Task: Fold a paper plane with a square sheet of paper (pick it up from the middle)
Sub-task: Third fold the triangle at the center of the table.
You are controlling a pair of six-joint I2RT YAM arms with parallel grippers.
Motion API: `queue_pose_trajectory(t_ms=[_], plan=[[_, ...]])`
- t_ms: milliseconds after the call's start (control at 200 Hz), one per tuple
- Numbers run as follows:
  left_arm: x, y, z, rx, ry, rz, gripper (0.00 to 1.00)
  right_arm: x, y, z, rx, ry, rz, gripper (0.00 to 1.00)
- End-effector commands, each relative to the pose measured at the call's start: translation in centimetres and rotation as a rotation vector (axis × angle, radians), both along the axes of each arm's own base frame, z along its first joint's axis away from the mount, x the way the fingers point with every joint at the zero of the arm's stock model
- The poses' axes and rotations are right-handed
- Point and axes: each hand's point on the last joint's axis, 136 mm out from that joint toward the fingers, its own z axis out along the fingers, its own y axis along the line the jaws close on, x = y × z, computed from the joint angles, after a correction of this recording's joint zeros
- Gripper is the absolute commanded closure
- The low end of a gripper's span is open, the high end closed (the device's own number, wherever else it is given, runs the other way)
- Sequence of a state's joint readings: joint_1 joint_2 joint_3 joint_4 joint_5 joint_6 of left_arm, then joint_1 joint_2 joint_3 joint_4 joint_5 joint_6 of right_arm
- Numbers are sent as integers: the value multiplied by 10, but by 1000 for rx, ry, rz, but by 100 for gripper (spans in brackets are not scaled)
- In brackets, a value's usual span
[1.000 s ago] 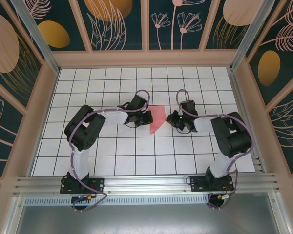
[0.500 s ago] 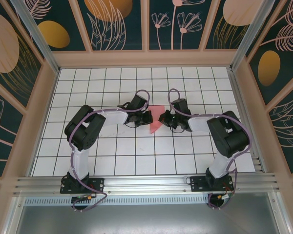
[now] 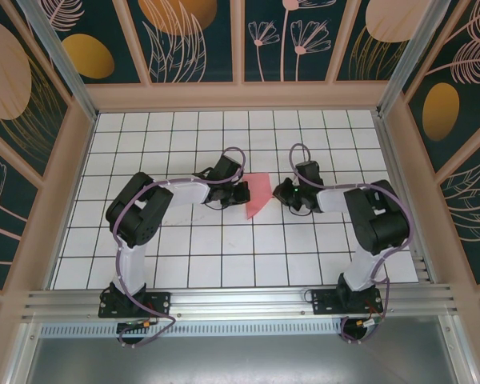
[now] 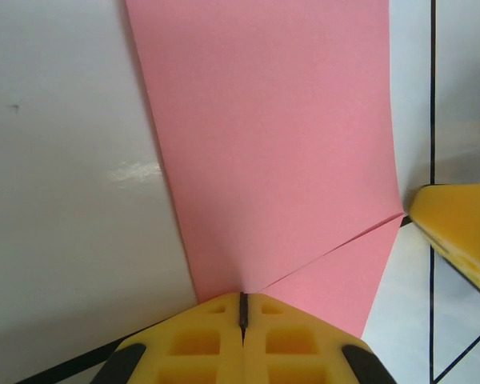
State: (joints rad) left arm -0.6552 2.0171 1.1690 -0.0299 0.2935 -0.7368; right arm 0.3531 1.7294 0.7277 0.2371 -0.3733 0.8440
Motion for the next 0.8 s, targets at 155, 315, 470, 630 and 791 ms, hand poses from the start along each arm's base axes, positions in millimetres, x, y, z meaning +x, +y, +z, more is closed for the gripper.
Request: queue_pose_trajectory(t_ms=[155, 315, 470, 630, 791], plan=[[-31, 65, -75, 286, 149, 76, 100, -25, 37, 50, 54, -110, 105, 97], [-32, 66, -77, 282, 151, 81, 100, -61, 73, 46, 164, -69, 200, 97], [-32, 66, -77, 281, 149, 83, 100, -77, 84, 37, 184, -36, 224, 98], [-32, 66, -77, 279, 150, 83, 100, -84, 91, 26, 178, -2, 249, 98], [-33, 66, -77, 277, 151, 84, 100, -89, 92, 15, 169, 35, 256, 98]])
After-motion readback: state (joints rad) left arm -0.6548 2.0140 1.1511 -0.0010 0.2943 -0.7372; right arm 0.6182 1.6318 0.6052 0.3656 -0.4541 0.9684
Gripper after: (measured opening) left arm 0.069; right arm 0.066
